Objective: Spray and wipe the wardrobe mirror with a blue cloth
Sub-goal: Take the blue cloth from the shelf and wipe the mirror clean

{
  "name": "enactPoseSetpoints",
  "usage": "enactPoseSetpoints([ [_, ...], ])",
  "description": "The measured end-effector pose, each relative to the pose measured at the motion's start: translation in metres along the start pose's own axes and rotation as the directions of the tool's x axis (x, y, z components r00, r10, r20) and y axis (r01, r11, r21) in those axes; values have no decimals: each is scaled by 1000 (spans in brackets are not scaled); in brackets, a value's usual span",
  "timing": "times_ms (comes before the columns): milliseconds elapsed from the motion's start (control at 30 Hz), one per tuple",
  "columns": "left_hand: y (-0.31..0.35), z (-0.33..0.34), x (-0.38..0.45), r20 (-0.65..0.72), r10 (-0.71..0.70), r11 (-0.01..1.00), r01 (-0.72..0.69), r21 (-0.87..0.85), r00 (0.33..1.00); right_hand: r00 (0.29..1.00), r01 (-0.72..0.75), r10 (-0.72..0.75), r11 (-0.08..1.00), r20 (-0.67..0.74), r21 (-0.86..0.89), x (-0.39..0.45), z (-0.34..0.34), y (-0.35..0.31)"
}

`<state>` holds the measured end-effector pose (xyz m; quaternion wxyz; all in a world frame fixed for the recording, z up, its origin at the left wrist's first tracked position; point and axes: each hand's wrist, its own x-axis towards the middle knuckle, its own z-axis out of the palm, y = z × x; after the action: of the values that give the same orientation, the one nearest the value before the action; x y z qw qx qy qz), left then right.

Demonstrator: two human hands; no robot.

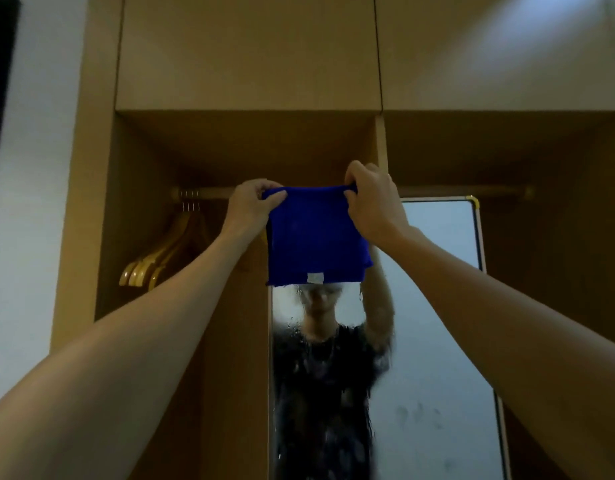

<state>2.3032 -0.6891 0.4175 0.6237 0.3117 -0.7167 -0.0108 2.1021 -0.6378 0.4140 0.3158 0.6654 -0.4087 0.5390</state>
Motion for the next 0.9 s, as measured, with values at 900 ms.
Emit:
enactPoseSetpoints([
  [900, -1, 3, -12, -66, 4, 996, -10, -92, 998, 946, 251, -310, 884, -91, -394, -59, 105, -40],
])
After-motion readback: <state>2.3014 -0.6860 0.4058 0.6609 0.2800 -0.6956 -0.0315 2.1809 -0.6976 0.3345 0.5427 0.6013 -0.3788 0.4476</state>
